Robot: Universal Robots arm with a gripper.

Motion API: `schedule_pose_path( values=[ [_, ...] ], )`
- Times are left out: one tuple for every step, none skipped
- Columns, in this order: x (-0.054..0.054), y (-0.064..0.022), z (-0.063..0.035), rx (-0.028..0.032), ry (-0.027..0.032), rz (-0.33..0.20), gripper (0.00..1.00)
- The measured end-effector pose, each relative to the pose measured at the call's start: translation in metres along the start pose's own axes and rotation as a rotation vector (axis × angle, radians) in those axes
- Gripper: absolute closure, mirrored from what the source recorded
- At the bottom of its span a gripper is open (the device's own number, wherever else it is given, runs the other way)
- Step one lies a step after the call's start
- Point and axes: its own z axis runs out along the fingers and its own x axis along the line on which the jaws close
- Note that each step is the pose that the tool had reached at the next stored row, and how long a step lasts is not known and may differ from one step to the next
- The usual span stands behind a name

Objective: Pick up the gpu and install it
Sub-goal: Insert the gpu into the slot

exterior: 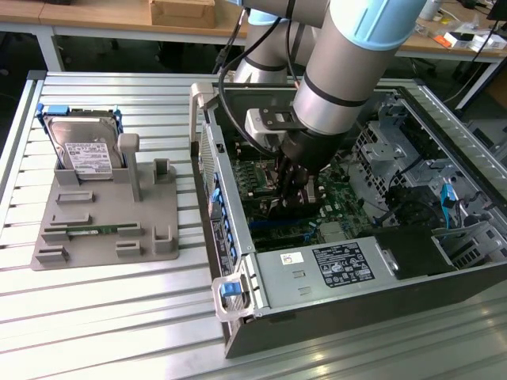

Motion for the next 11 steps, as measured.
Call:
schedule_pose_path(
  values=[
    [0.0001,0.0001,0.0,0.0001,0.0045,0.0,0.74],
    [0.0001,0.0001,-0.0001,0.0,0.0061,0.0,0.74],
    [0.0,0.0,-0.0001,-0.0001,0.0065,0.0,0.74],
    [0.0,0.0,0.0,-0.0001,0.0066,0.0,0.74],
    [-0.0001,-0.0001,0.0001,0.0,0.0073,0.0,0.74],
    [-0.0001,-0.0001,0.0002,0.0,0.0078,0.0,0.74],
    [0.0,0.0,0.0003,0.0,0.0079,0.0,0.74],
    [-0.0001,-0.0001,0.0004,0.0,0.008,0.0,0.74],
    [0.0,-0.0001,0.0005,0.0,0.0081,0.0,0.74],
    [-0.0001,-0.0001,0.0005,0.0,0.0082,0.0,0.74],
    [-0.0001,-0.0001,0.0006,0.0002,0.0094,0.001,0.74]
  ],
)
